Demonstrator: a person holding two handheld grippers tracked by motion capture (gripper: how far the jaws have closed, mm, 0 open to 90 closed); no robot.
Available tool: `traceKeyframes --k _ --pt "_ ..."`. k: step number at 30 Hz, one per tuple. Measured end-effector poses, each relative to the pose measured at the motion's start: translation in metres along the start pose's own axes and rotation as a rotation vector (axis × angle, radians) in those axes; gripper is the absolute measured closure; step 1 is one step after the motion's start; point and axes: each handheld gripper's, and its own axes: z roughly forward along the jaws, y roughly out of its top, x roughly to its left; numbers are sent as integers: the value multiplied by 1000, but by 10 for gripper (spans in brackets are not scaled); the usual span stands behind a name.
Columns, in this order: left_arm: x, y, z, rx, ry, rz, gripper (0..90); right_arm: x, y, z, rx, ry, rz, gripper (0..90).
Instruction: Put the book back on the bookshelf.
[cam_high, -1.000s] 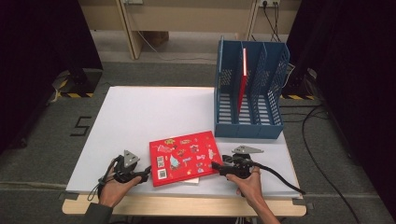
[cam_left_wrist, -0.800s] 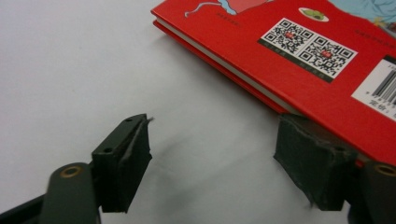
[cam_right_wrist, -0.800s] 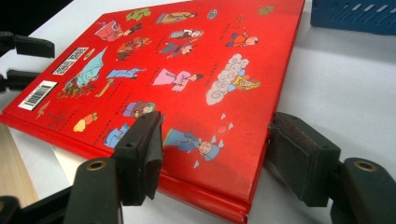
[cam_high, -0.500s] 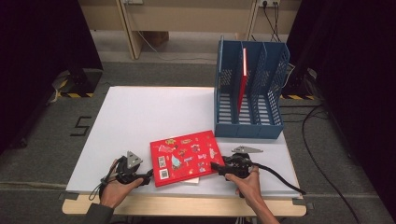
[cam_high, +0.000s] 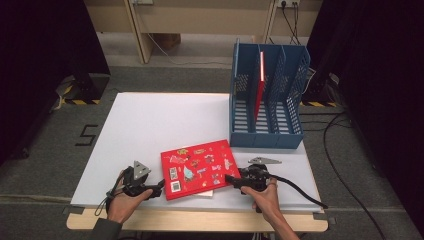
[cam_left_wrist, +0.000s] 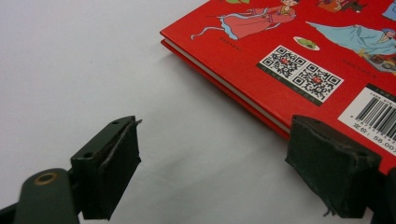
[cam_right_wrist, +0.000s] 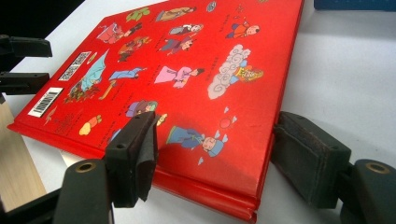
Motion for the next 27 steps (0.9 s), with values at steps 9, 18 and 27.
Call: traceKeyframes --k 9,18,27 --pt "-5 0 -1 6 11 9 222 1 3 -4 -40 7 64 353" --pt "-12 1 0 10 25 38 352 10 20 -28 -198 121 160 458" --pt "-17 1 1 8 53 75 377 23 29 -33 -271 154 175 544"
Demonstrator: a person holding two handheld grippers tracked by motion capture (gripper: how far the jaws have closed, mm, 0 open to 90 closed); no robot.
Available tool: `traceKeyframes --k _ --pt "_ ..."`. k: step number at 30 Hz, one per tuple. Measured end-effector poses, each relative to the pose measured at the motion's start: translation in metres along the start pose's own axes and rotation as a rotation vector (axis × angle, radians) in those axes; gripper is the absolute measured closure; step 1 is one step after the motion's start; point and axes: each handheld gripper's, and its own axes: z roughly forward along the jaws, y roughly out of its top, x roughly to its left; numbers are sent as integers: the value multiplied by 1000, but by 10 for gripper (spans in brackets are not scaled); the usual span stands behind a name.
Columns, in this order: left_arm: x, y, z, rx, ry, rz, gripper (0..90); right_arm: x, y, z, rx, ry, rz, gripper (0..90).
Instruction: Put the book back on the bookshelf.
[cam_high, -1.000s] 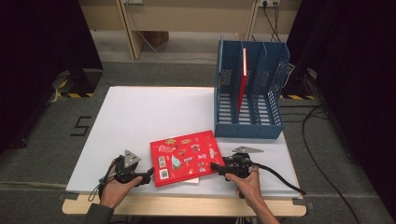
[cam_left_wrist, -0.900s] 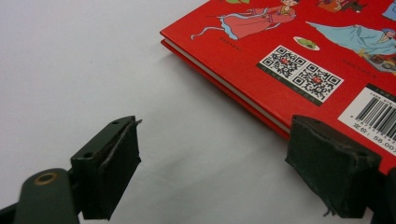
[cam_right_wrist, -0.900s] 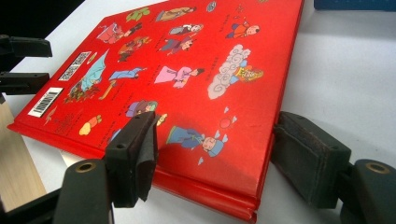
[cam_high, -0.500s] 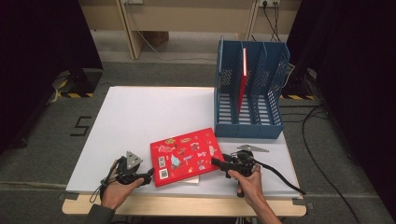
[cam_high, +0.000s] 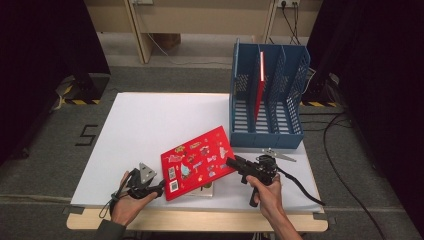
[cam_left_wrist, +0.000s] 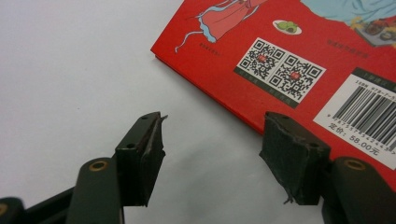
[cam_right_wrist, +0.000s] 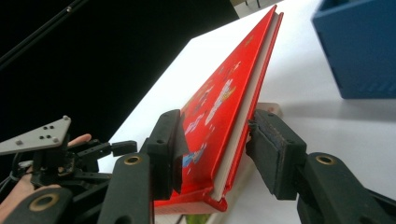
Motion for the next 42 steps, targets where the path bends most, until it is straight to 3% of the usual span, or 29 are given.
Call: traceKeyframes --k 3,6,12,16,20,30,36,37,42 --pt "0 0 0 1 2 8 378 7 -4 8 36 46 12 598" --pt "0 1 0 -6 3 8 372 17 -5 18 27 3 -72 605" --pt "1 1 1 -14 1 1 332 23 -2 23 -2 13 -74 617" --pt "2 1 0 -27 -1 -10 241 28 2 23 -22 12 -81 637" --pt "4 1 -1 -48 -9 -28 167 31 7 24 -56 15 -86 669" --pt "1 4 -3 -84 -34 -51 157 33 16 25 -117 1 -89 701" --pt "0 4 -2 -79 -46 -45 160 32 30 13 -204 -36 -153 732" --pt "0 4 -2 -78 -47 -45 160 32 31 11 -211 -35 -144 735" --pt "3 3 -2 -76 -43 -52 160 31 37 5 -239 -50 -192 738"
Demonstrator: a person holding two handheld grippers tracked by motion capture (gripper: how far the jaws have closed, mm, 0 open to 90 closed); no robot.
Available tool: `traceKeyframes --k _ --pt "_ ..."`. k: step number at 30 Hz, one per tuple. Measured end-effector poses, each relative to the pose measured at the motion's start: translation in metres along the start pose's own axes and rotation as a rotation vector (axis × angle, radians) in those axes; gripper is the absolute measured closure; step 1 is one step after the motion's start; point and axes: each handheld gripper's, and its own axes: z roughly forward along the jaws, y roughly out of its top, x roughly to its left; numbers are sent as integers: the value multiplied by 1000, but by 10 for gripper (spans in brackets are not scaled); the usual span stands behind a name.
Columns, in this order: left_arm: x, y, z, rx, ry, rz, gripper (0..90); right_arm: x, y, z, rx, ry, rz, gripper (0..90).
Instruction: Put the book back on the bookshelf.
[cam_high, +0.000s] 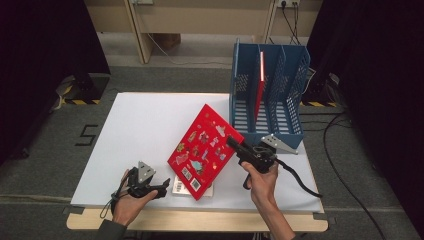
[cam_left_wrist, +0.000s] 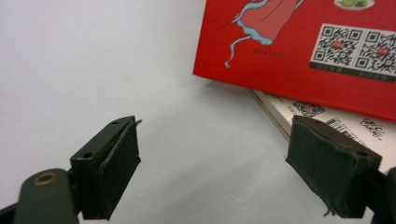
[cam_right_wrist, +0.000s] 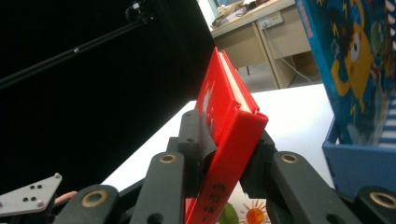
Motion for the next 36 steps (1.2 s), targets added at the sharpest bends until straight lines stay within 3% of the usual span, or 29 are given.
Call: traceKeyframes --k 15,26,36 --pt "12 -3 2 24 6 -26 160 8 26 -19 -102 -1 -157 784" --pt "28 -11 6 82 45 -64 158 19 25 -20 -74 79 -214 768" --pt "30 -12 8 88 40 -70 157 23 9 -12 -19 67 -245 759"
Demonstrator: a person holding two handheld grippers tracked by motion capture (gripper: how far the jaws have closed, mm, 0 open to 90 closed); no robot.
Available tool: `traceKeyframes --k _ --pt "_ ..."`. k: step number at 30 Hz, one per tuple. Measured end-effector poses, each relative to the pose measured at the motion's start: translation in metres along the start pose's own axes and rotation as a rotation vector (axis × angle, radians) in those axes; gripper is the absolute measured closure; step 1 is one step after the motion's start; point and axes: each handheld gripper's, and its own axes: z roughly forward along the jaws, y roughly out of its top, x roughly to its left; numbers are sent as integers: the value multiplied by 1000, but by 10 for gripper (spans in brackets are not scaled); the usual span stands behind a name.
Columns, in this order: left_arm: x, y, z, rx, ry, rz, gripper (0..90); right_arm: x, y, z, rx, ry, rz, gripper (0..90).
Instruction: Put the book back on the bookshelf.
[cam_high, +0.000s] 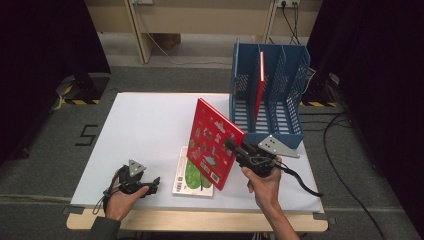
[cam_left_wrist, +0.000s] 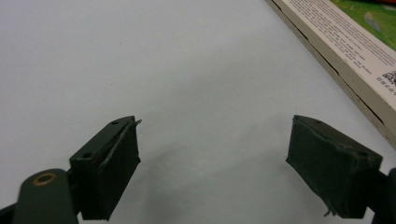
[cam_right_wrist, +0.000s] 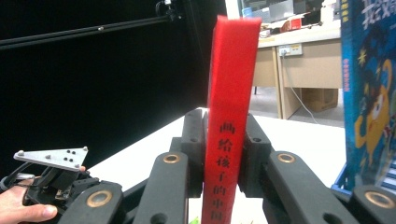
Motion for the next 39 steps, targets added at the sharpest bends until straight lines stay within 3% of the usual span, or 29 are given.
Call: traceKeyframes --k 11,16,18,23,29,39 --pt "0 0 1 6 -7 5 157 6 -18 17 80 -2 -35 749" --pt "0 0 1 4 -7 4 157 5 -17 18 82 -17 -80 776" --pt "0 0 0 0 -7 1 157 3 -15 20 73 10 -80 783" --pt "1 0 0 -1 -7 2 157 5 -12 23 68 39 -151 786" --pt "0 0 1 3 -8 6 157 3 -13 20 82 53 -143 778" --pt "0 -1 2 8 -11 9 158 2 -23 27 114 63 -85 734"
